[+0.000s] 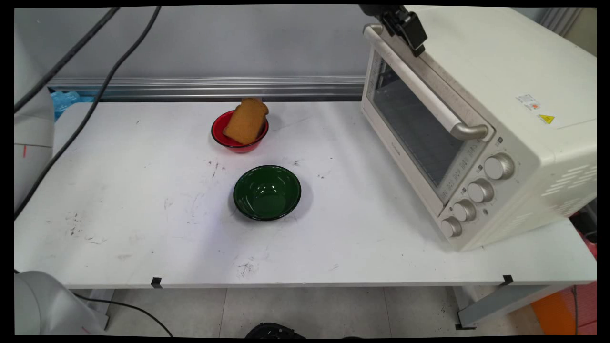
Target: Open the oven
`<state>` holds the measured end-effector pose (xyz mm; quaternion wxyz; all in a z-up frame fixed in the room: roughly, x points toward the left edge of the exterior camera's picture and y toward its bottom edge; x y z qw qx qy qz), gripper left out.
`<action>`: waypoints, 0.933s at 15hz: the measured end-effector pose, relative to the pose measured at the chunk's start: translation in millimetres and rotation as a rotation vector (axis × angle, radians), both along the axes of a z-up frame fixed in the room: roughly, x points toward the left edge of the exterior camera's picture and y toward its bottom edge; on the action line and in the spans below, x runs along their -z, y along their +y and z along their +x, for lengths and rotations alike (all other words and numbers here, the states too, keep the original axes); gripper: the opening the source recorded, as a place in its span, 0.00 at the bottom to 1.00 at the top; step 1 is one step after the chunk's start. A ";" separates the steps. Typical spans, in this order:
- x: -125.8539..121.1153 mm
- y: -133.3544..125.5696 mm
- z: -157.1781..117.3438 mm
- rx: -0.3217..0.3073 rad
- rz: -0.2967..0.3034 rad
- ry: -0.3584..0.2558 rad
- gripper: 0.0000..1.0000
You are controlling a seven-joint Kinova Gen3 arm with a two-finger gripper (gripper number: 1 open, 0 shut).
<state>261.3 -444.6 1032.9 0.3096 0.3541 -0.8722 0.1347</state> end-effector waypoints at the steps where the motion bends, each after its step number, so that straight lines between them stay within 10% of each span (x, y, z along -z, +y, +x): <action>1: 0.4 0.3 -2.1 -0.001 -0.001 -0.005 0.00; 14: 7.6 12.5 -24.3 0.033 0.014 -0.064 0.00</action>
